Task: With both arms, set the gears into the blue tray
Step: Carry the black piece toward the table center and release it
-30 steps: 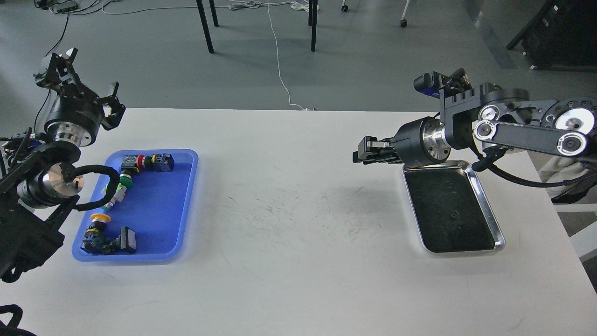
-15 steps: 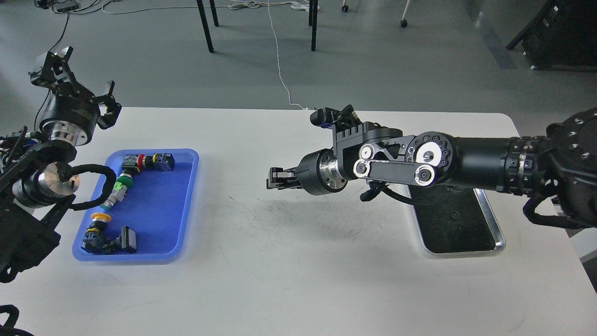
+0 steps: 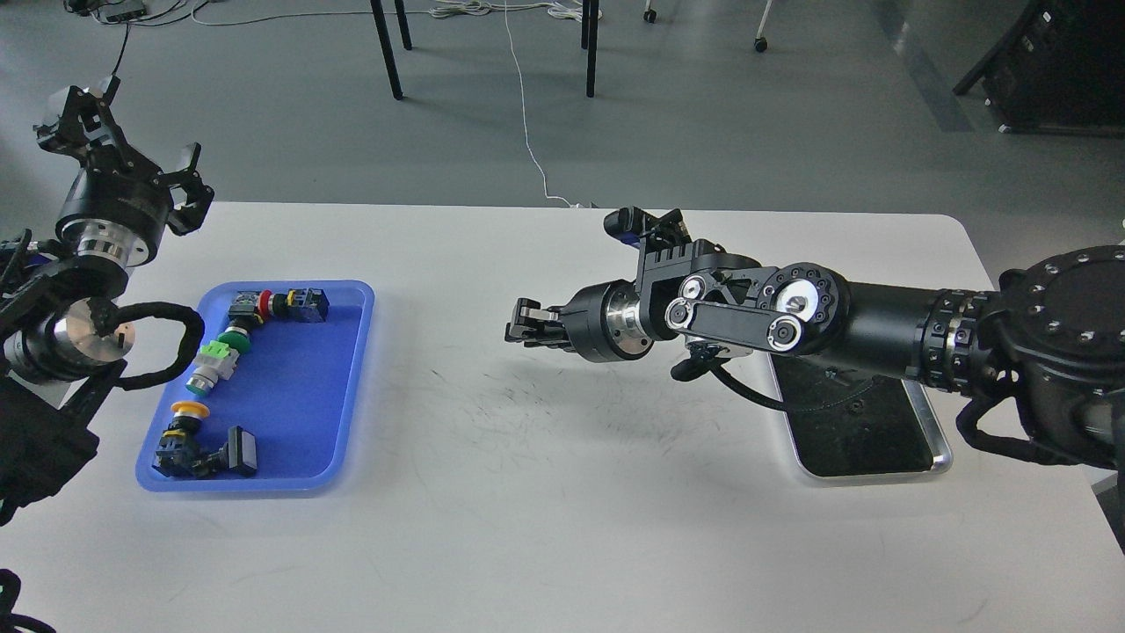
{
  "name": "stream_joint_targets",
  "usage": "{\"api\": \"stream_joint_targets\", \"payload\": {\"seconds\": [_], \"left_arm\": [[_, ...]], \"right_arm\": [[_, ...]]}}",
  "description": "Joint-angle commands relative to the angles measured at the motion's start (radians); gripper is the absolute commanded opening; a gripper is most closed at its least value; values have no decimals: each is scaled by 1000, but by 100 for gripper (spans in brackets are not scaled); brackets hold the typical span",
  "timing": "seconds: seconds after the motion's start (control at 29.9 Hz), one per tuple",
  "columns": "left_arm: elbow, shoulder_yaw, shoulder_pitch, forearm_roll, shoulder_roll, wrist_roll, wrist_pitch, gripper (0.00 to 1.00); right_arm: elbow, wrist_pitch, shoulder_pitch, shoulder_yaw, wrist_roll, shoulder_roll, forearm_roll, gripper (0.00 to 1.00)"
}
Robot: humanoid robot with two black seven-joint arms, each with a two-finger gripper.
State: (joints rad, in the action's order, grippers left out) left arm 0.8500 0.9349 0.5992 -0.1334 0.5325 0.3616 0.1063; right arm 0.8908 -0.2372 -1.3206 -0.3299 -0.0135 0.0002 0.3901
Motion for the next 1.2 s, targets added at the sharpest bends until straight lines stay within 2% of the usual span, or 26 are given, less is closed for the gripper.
{"api": "stream_joint_targets", "payload": {"seconds": [0.0,0.33,0.53,0.67,0.97,1.07,1.17], "left_arm": [[0,-1,-7,0,3,2,1,99],[0,-1,-15,0,0,5,1,99],[0,-1,-16,0,1,5,1,99],[0,-1,-16,0,1,5,1,99],[-2,-1,-19,0,3,5,1,99],[-2,-1,-19,0,3,5,1,99],[-2,-1,-19,0,4,5,1,99]], "right_arm": [[25,-1,15,0,0,0,-28,4],[27,-1,69,-1,0,0,-17,7],[27,-1,90,-3,-2,0,-16,13],[30,-4,92,-3,-3,0,-16,25],[39,-2,90,-3,-5,0,-17,40],[37,-2,90,-3,-5,0,-19,52],[28,1,87,-3,-3,0,-25,70]]}}
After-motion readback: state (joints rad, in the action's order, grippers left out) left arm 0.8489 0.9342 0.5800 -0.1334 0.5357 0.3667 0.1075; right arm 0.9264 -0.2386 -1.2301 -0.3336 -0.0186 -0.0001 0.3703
